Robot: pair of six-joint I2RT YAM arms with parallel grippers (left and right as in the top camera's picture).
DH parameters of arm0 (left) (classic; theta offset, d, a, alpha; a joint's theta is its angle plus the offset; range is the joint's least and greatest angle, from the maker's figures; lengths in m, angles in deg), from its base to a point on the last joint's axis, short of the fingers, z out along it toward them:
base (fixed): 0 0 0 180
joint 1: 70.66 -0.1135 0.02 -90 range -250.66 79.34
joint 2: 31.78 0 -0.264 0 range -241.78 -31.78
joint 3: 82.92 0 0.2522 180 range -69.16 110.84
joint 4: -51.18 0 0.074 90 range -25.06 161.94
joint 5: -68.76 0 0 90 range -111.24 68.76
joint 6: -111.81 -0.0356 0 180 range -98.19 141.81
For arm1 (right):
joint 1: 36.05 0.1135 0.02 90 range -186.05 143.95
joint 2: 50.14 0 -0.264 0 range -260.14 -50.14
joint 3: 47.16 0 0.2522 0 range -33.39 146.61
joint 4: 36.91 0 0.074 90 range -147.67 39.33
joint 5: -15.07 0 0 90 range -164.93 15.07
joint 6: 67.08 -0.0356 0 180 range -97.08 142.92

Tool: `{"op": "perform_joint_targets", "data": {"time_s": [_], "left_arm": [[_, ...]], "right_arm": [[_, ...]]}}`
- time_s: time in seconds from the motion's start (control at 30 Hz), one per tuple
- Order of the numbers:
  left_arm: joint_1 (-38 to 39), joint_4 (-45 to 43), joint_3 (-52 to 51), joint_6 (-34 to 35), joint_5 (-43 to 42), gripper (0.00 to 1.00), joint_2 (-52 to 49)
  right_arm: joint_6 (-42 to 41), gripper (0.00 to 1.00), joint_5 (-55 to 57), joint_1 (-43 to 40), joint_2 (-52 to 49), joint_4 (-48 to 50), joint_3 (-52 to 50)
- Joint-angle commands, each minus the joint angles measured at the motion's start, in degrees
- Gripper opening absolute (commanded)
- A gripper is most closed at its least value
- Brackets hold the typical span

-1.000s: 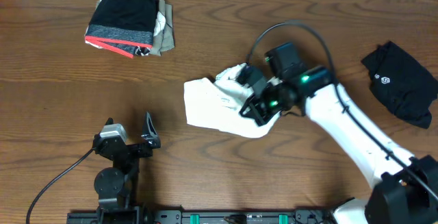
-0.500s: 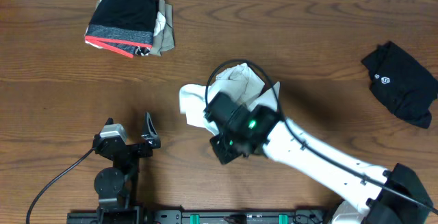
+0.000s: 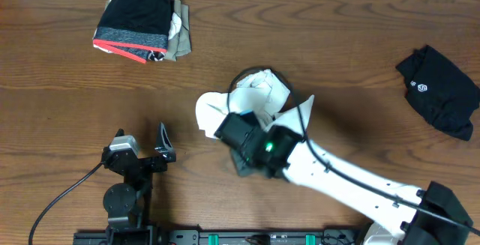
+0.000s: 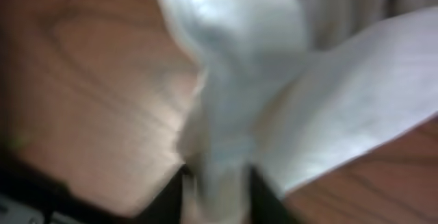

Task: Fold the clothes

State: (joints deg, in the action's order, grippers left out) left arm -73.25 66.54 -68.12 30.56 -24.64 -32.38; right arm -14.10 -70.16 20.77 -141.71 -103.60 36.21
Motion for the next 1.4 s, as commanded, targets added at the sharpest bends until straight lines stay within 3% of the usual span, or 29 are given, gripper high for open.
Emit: {"op": "perform_joint_targets", "data": {"time_s": [0.0, 0.27, 0.37, 0.43, 0.6, 0.8, 1.13, 1.3, 1.37], "left_arm": [[-0.2, 2.2, -0.8, -0.8, 0.2, 0.98, 0.4], [-0.2, 2.2, -0.8, -0.8, 0.2, 0.98, 0.4], [-0.2, 2.2, -0.8, -0.8, 0.2, 0.98, 0.4], [-0.2, 2.2, -0.8, -0.8, 0.2, 0.98, 0.4], [-0.2, 2.2, -0.8, -0.8, 0.2, 0.98, 0.4], [-0.2, 2.2, -0.8, -0.8, 0.2, 0.98, 0.4], [-0.2, 2.2, -0.8, -0.8, 0.2, 0.98, 0.4], [-0.2, 2.2, -0.8, -0.8, 0.2, 0.98, 0.4], [-0.2, 2.2, -0.8, -0.8, 0.2, 0.98, 0.4]], "right_arm": [[3.6, 0.54, 2.3, -5.6, 2.7, -1.1, 1.4], [4.5, 0.76, 4.5, -22.9, 3.7, -3.2, 1.2], [6.8, 0.86, -3.4, -29.0, 2.6, -0.4, 1.1], [8.8, 0.99, -8.6, -31.5, 2.1, 1.8, 1.1], [8.7, 0.99, -10.2, -33.2, 1.0, 6.3, 0.8], [-0.3, 0.86, -9.3, -33.4, -5.6, 9.4, 0.8], [-6.3, 0.89, -8.2, -35.2, -14.4, 9.4, 0.8], [-6.7, 0.75, -8.0, -36.3, -15.3, 10.4, 0.8], [-6.7, 0.75, -8.0, -36.6, -15.3, 10.9, 0.8]]}}
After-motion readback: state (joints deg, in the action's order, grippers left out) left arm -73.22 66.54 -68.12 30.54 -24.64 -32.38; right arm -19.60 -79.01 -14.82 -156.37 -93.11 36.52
